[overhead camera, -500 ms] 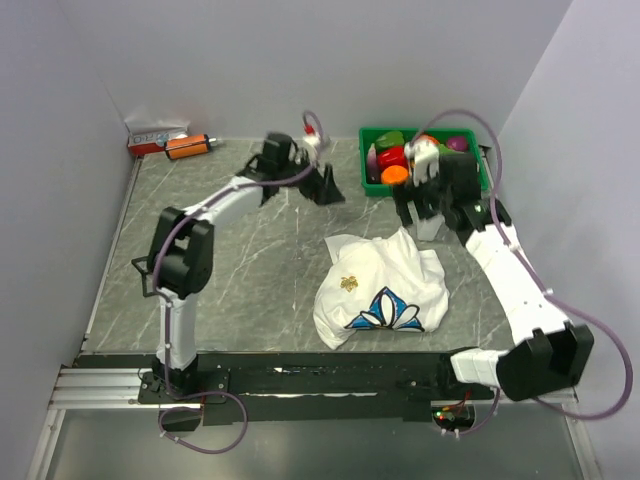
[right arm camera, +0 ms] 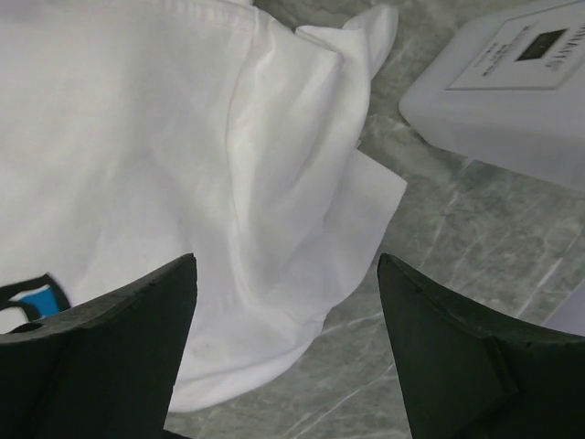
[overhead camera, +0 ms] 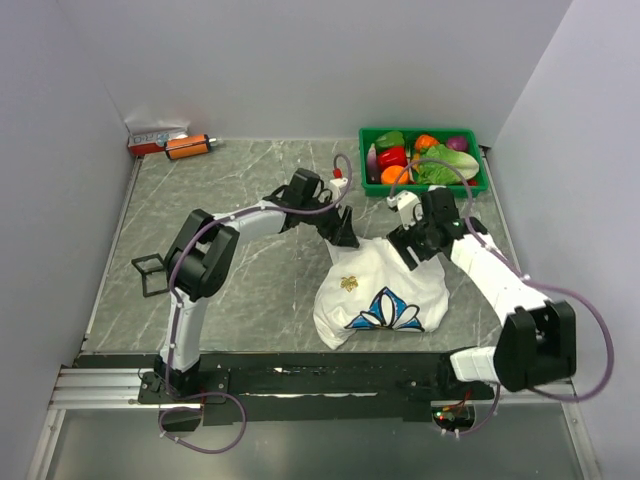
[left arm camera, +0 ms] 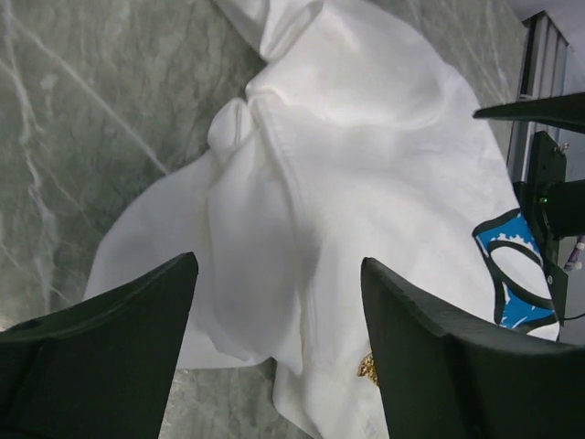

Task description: Remove the brooch from the garment

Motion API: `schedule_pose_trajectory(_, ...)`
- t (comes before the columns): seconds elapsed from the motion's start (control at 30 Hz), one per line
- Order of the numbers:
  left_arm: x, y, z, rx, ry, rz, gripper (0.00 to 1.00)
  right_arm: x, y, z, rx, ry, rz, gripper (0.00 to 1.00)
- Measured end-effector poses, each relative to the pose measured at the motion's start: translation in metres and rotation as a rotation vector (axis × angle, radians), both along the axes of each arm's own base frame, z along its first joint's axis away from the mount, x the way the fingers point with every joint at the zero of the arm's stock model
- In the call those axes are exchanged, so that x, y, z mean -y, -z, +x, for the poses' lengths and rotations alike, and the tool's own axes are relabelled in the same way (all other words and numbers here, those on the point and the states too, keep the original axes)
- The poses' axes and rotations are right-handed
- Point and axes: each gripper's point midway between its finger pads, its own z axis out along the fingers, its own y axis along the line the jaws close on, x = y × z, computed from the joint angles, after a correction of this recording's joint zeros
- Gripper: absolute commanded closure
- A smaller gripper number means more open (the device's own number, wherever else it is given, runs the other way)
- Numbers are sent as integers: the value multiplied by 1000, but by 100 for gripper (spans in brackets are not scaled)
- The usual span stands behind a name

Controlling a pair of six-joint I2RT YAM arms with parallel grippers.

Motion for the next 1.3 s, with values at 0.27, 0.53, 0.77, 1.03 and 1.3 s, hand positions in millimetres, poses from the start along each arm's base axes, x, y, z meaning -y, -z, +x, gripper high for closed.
schedule_pose_trajectory(0.27, -7, 23, -9, -33, -8, 44, 93, -3, 39, 19, -68, 7, -30, 62)
schedule_pose_trajectory(0.53, -24, 31, -15, -70, -5, 96, 99, -32, 35, 38, -62, -82, 1, 100)
schedule_pose_trajectory(0.77, -141, -32, 9, -36, -196, 112, 99, -133, -44, 47, 124, -379, 163, 100)
schedule_pose_trajectory(1.03, -291, -86, 22, 95, -465, 183, 99, -232, -120, 46, 290, -629, 327, 100)
schedule_pose_trajectory(1.3, -301, -34, -44, -67, -428, 287, 22, -249, -93, 62, 246, -671, 322, 100)
